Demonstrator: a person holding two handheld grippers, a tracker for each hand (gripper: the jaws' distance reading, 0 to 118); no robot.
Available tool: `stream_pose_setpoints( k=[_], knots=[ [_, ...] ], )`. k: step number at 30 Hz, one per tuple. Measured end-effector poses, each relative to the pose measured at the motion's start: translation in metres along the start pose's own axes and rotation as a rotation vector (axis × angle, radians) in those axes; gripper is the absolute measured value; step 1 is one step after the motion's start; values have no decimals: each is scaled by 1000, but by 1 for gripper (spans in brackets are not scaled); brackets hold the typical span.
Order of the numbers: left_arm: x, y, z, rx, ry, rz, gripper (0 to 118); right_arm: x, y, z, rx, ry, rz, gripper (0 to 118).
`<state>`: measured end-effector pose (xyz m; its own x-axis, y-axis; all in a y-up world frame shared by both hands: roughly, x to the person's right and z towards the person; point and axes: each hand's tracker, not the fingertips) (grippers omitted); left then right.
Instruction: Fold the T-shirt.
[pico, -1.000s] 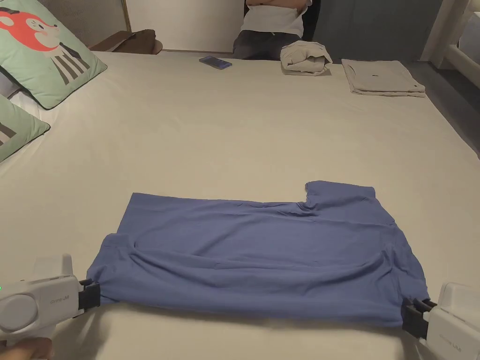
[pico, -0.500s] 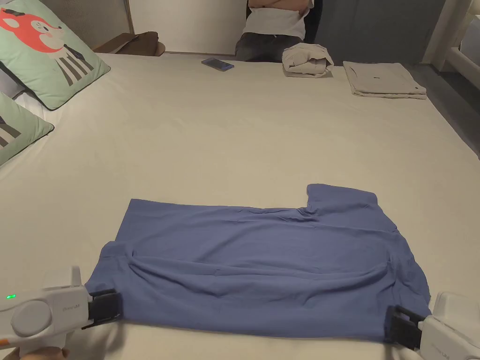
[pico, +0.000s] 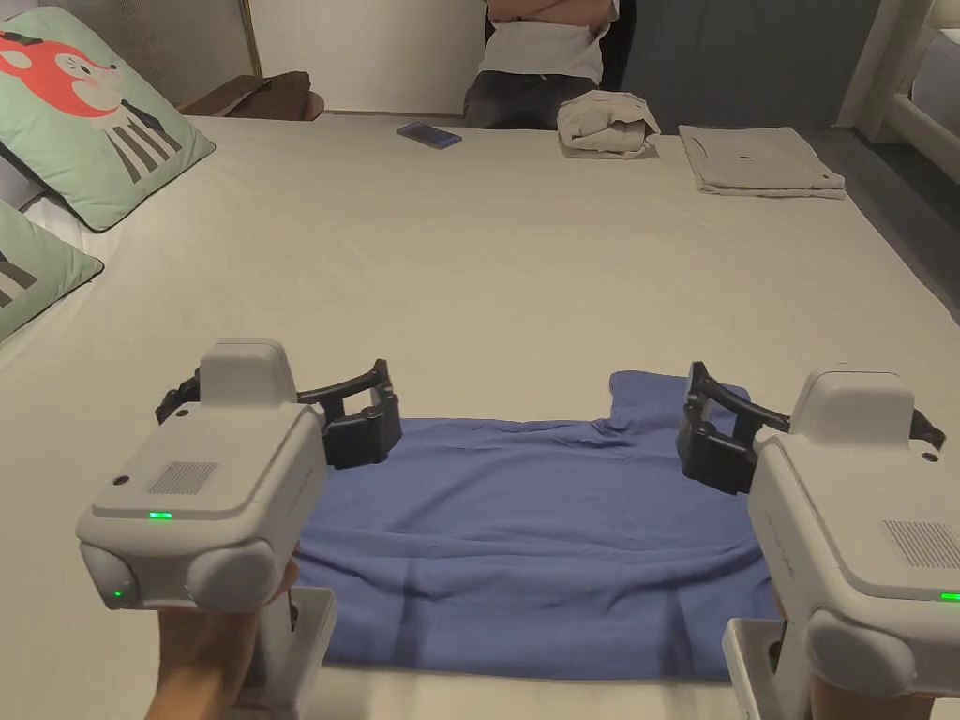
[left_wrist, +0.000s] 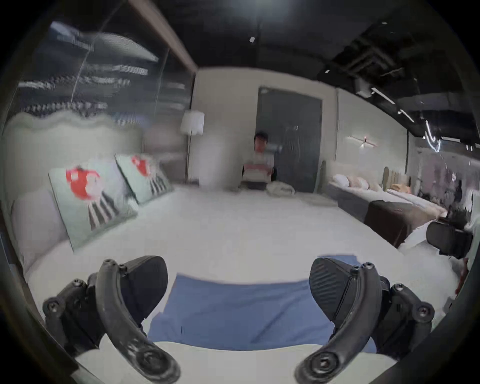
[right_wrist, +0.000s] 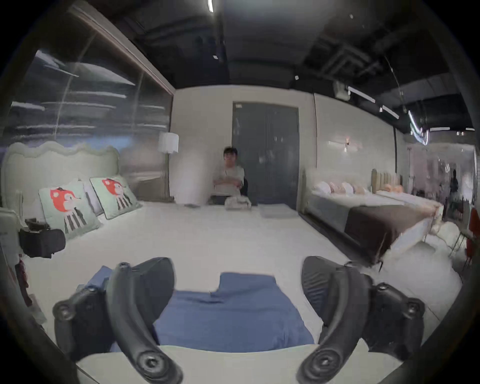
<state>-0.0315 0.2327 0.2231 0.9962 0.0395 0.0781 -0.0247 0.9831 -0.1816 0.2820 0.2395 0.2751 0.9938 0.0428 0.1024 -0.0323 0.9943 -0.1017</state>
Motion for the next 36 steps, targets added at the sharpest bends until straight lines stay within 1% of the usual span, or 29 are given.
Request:
stream_pose_setpoints(
  k=[1, 2, 3, 4, 5, 6, 7, 10, 12, 14, 16, 18, 20, 22, 24, 27, 28, 29, 30, 31, 32, 35, 36],
  knots=[
    [3, 0, 2, 22, 8, -20, 106, -3, 0, 1, 12, -10, 10, 81],
    [7, -2, 5, 37, 3, -24, 101, -5, -1, 1, 13, -21, 17, 64],
    [9, -3, 7, 45, 0, -32, 82, -6, -1, 2, 22, -30, 25, 42],
    [10, -3, 8, 41, 3, -37, 60, -6, -1, 2, 23, -25, 29, 25],
    [11, -4, 7, 38, 7, -47, 35, -6, -2, 2, 25, -25, 29, 14],
    [9, -6, 5, 34, 10, -53, 3, -7, -3, 3, 35, -27, 34, 4],
    [8, -7, 4, 32, 10, -55, 0, -7, -4, 2, 42, -30, 40, 0],
    [-2, -10, -8, -34, -21, -36, 0, -5, -4, -3, 34, -23, 40, 0],
    [-13, -12, -25, -106, -10, -9, 0, -3, -4, -8, 23, -23, 36, 0],
    [-22, -13, -45, -159, 0, -20, 0, -1, -4, -12, 23, -24, 33, 0],
    [-38, -13, -72, -254, -17, -26, 0, 1, -3, -16, 20, -23, 40, 0],
    [-54, -10, -97, -329, -49, 37, 0, 2, -3, -21, 19, -25, 44, 0],
    [-72, -11, -128, -413, -63, 71, 0, 4, -4, -30, 9, -26, 44, 0],
    [-85, -13, -156, -503, -50, 60, 0, 5, -6, -38, -1, -30, 50, 0],
    [-99, -20, -181, -541, -27, 40, 0, 7, -9, -47, -11, -29, 49, 0],
    [-121, -34, -224, -712, -25, 84, 5, 10, -15, -59, -33, -41, 53, 0],
    [-125, -39, -233, -749, -3, 89, 20, 11, -18, -63, -40, -44, 52, 0],
    [-127, -46, -242, -781, 15, 76, 47, 12, -21, -68, -52, -49, 51, 0],
    [-128, -48, -244, -776, 24, 75, 80, 13, -23, -71, -59, -49, 53, 0],
    [-128, -53, -248, -758, 23, 67, 94, 14, -26, -74, -71, -50, 53, 0],
    [-128, -56, -251, -755, 33, 64, 98, 15, -29, -78, -79, -53, 53, 0],
    [-130, -64, -262, -778, 42, 80, 97, 17, -37, -87, -106, -59, 56, 0],
    [-128, -67, -264, -789, 47, 80, 92, 18, -38, -89, -113, -63, 53, 0]
  ],
)
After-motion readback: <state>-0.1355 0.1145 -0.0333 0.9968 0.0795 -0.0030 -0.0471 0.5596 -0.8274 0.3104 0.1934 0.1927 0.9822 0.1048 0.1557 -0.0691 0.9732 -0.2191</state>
